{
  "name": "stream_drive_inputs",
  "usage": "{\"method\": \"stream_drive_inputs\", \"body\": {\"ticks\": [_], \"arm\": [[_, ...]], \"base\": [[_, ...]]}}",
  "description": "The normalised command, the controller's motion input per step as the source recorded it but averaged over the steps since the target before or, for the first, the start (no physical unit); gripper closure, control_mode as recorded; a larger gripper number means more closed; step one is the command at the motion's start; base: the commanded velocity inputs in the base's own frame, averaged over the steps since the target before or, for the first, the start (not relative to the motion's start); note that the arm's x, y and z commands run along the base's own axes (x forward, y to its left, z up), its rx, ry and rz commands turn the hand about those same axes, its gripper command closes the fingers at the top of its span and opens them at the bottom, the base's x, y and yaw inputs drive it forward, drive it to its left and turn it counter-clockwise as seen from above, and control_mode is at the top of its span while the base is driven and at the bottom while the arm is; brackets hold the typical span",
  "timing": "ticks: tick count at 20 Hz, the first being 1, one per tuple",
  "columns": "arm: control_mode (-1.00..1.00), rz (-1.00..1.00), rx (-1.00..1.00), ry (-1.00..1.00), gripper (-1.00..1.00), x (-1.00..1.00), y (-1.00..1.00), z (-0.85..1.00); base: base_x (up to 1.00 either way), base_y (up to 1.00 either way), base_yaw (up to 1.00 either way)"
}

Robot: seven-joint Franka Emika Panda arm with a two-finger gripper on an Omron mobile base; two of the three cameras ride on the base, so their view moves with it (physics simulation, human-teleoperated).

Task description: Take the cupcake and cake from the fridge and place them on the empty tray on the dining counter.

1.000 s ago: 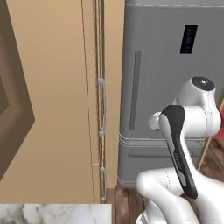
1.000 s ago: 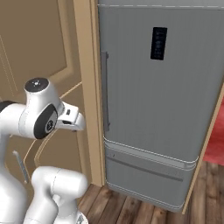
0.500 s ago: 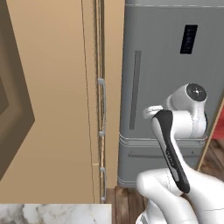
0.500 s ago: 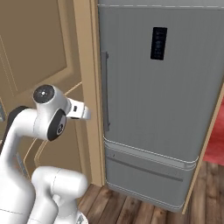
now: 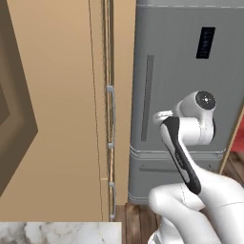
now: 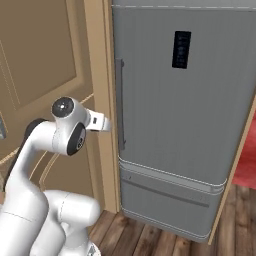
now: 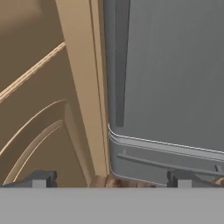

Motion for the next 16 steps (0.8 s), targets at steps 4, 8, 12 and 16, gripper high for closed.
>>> {"method": "stream_drive_inputs", "body": {"ticks": [4,8,12,16], "arm": [[-1.00,0.00,0.00,0.00,-1.00,0.53,-0.05,0.02],[-1.00,0.00,0.00,0.00,-1.00,0.65,0.00,0.00],[-1.00,0.00,0.00,0.00,-1.00,0.54,-0.01,0.00],[-1.00,0.00,0.00,0.00,-1.00,0.41,-0.03,0.00]], "base": [[0.00,0.00,0.00],[0.00,0.00,0.00],[0.00,0.00,0.00],[0.00,0.00,0.00]]}}
